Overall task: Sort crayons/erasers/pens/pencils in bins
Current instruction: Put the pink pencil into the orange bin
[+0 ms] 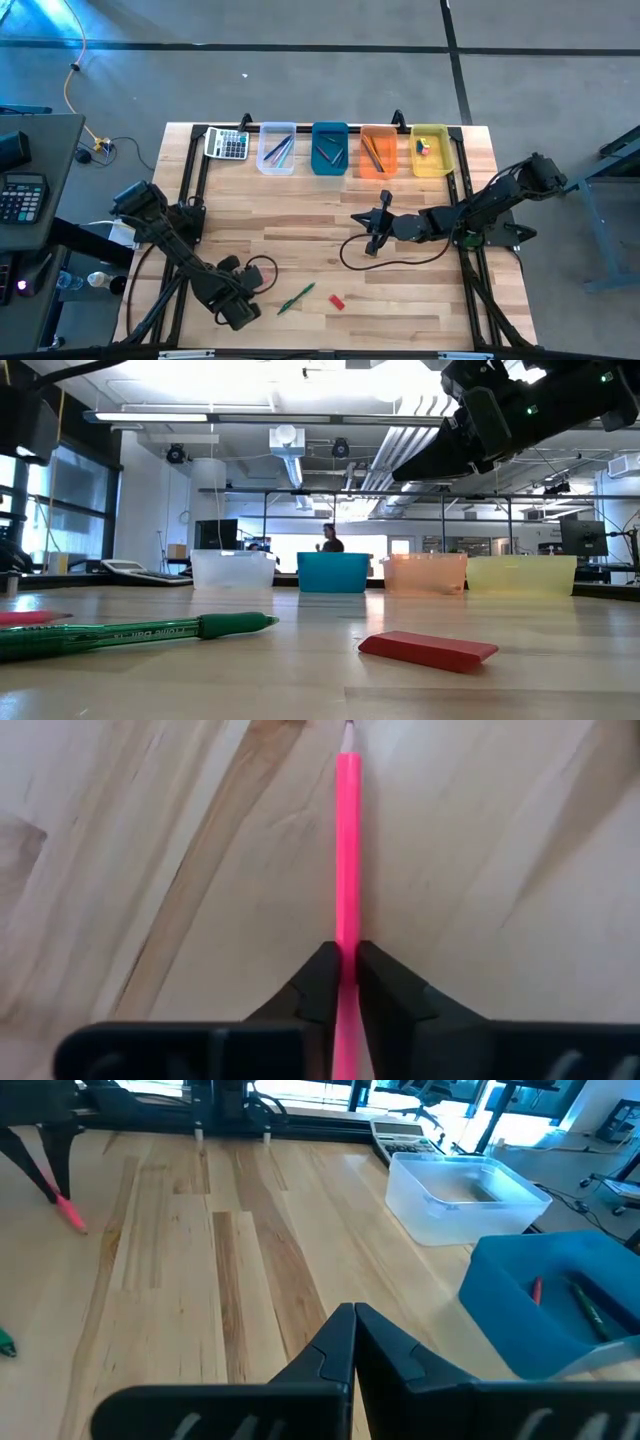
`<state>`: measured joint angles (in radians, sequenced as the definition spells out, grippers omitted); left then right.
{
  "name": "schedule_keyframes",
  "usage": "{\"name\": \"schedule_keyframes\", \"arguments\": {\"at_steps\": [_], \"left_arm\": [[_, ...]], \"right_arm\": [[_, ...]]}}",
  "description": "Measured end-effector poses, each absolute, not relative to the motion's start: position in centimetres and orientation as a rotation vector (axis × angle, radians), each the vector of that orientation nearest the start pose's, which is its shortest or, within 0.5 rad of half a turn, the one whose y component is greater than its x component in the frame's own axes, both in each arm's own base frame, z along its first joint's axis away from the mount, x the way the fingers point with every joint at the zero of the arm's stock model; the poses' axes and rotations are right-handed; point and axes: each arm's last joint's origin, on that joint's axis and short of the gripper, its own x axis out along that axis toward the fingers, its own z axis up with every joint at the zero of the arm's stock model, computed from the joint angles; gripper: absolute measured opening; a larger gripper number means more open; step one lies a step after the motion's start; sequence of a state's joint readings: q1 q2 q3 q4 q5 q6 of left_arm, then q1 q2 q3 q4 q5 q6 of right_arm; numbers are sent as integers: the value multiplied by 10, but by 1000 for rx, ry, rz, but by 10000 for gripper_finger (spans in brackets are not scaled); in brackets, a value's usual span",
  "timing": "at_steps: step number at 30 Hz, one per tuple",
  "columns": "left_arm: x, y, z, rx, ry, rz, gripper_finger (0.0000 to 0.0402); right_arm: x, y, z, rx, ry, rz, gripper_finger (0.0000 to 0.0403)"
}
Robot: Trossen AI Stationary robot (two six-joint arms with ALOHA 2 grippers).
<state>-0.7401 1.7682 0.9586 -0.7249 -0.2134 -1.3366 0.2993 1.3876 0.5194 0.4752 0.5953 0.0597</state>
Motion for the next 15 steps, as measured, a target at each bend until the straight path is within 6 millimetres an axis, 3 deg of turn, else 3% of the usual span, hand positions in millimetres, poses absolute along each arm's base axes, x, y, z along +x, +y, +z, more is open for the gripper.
{"name": "schedule_keyframes", "arguments": {"at_steps": [5, 15], "left_arm": [[212, -188, 135, -347, 1322, 502, 4], [200, -185, 158, -321, 1263, 484, 2]], "right_arm": [[254, 61, 180, -109, 346, -303, 0], [254, 61, 180, -106, 347, -303, 0]]}}
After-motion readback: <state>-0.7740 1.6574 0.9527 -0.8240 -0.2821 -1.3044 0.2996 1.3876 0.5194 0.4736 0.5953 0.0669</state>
